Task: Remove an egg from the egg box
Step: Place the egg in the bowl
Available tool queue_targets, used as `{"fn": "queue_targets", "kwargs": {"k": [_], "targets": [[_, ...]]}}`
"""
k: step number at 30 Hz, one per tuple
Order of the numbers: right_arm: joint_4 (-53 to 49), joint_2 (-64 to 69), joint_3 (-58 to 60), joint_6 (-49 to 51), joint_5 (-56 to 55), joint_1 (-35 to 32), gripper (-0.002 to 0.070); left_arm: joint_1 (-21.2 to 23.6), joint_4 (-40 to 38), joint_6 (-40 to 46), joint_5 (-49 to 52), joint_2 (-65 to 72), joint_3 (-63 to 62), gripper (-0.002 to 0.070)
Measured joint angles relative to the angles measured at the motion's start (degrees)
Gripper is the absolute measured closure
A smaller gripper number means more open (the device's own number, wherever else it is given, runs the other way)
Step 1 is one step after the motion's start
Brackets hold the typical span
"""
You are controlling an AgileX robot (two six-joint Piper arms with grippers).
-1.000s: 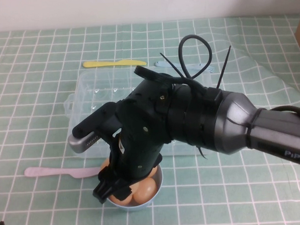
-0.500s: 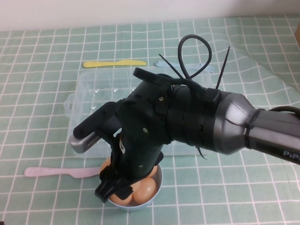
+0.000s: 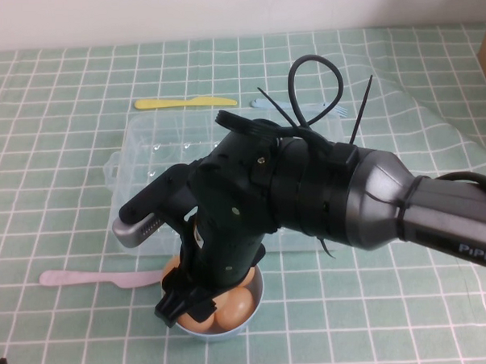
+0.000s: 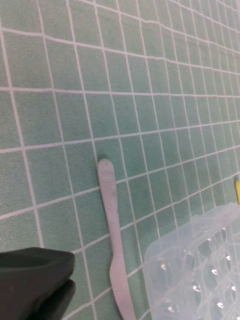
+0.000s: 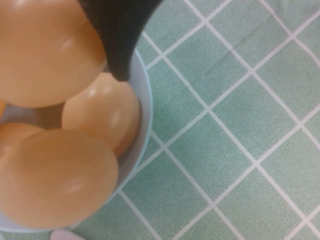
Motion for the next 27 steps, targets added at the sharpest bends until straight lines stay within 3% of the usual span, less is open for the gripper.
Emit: {"fn": "queue_targets", "kwargs": {"k": [27], "targets": [[-0.3,0.0,0.0,0.0,0.0,0.0,0.0192,0.0,0.0,0.0,0.0,0.0,0.0,0.0679]]}}
